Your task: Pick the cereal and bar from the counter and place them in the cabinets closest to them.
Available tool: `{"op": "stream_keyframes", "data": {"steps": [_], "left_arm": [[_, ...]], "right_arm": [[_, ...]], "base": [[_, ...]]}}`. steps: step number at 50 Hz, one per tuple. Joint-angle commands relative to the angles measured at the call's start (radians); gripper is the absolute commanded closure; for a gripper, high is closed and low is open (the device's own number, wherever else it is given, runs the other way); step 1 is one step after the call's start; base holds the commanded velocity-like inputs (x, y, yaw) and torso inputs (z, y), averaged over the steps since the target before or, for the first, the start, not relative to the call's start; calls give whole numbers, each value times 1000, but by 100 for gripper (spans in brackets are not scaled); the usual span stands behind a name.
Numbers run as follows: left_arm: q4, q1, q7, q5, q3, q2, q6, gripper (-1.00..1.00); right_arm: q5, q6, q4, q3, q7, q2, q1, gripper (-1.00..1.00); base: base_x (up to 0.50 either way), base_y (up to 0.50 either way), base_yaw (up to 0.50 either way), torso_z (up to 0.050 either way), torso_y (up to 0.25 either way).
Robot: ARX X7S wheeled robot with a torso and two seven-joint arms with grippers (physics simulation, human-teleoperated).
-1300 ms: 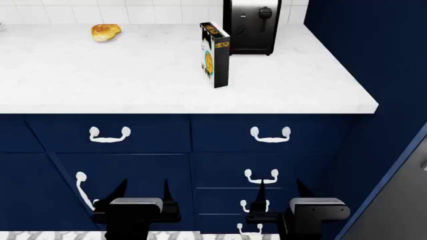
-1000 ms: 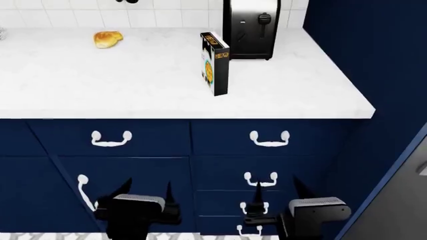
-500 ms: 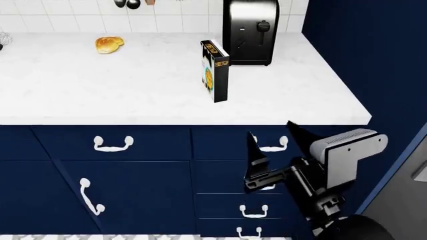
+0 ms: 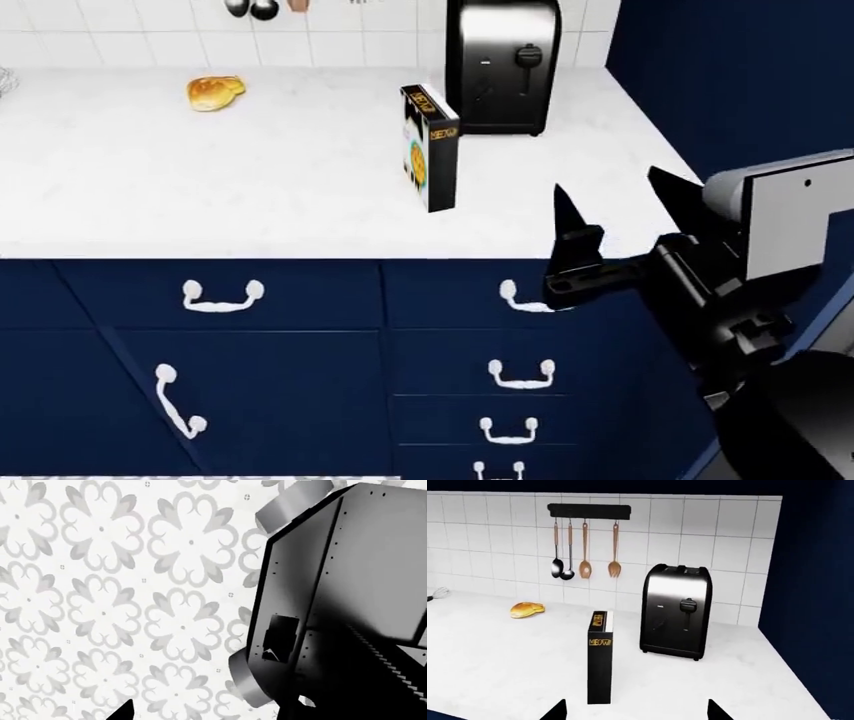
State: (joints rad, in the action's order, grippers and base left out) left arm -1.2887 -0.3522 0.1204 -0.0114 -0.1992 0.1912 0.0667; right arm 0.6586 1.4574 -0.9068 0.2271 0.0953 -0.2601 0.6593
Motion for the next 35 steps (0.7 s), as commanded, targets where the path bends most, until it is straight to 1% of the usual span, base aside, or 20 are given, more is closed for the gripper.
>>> {"op": "stream_keyframes", "data": {"steps": [1,4,6,11,15,19,24,27,29,31,33,35], "left_arm": [[-20,-51,59,6,-31,-4,1,-100],[-20,-52,46,7,-39,-5,9,-100],[-20,-53,47,6,-43,-6,15,-100],[-20,-52,64,13,-39,-5,8,-100],[-20,-52,59,12,-36,-5,9,-100],[-20,-53,62,8,-41,-5,12,-100],[-20,-54,72,6,-49,-6,21,-100],[-20,-54,74,7,-55,-7,23,-100],[-20,-54,78,7,-58,-7,21,-100],[-20,-54,82,8,-59,-7,19,-100],[-20,-53,86,10,-58,-6,16,-100],[-20,-53,89,10,-57,-6,16,-100]], "right_arm": [[249,111,-29,62,177,-53,120,-100],[363,107,-35,84,233,-75,124,-100],[403,99,-46,91,238,-88,124,-100],[489,86,-51,107,266,-114,134,-100],[452,27,-56,74,245,-138,103,-100],[451,3,-57,72,242,-143,89,-100],[468,-13,-58,78,247,-143,78,-100],[525,-1,-64,107,267,-138,94,-100],[607,29,-55,143,318,-132,127,-100],[764,58,-25,173,430,-137,184,-100],[901,50,11,160,548,-168,236,-100],[974,33,33,134,621,-193,270,-100]], "base": [[500,0,0,0,0],[500,0,0,0,0],[500,0,0,0,0],[500,21,0,50,51],[446,466,0,50,51],[403,500,0,50,53],[402,500,0,50,51],[404,500,0,50,52],[402,500,0,50,52],[439,457,0,50,52],[480,395,0,50,54],[494,375,0,50,53]]}}
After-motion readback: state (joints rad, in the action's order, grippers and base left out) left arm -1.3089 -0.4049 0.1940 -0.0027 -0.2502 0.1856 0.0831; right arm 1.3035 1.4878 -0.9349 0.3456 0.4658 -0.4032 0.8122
